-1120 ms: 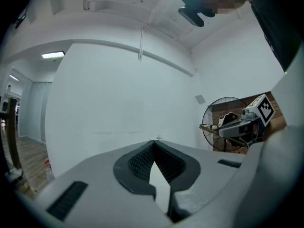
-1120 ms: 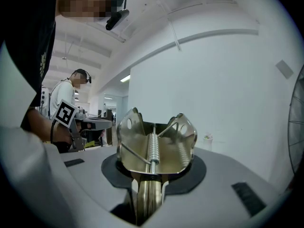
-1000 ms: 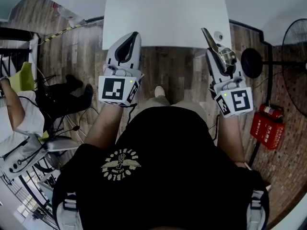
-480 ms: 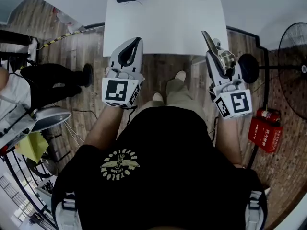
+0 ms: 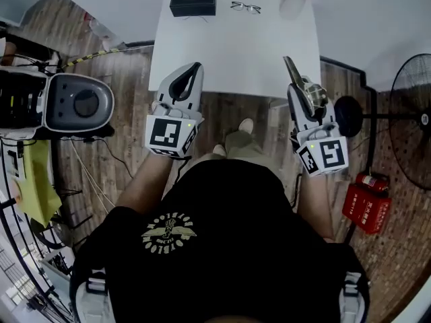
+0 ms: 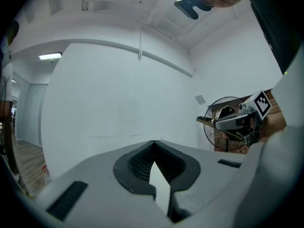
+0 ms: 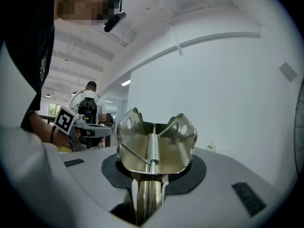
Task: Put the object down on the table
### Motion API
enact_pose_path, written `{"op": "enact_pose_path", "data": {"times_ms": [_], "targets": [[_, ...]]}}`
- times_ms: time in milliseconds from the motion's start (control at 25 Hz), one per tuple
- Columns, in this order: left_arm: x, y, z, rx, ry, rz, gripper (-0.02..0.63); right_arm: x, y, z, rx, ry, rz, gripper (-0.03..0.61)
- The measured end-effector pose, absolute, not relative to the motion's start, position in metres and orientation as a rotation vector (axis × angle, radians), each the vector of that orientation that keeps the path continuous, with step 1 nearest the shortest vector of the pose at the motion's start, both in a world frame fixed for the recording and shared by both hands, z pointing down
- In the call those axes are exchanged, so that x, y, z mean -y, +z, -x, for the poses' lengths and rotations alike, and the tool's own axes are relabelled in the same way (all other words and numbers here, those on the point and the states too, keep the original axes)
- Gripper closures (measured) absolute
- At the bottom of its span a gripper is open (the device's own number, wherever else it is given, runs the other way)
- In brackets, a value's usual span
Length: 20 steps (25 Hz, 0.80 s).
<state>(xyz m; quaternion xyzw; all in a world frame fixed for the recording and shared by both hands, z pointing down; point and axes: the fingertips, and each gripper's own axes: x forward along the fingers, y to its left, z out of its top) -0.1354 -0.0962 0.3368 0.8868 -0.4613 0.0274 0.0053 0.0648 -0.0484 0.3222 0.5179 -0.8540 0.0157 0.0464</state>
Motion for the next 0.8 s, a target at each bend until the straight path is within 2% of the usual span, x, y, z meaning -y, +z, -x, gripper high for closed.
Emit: {"op": "enact_pose_path", "data": {"times_ms": [800], "targets": [[0.123,0.349,0.123,1.445,0.078,-2.747,0.606,0.072,0.326,-0.072,2.584,0.055,-1.557,0.479]]}}
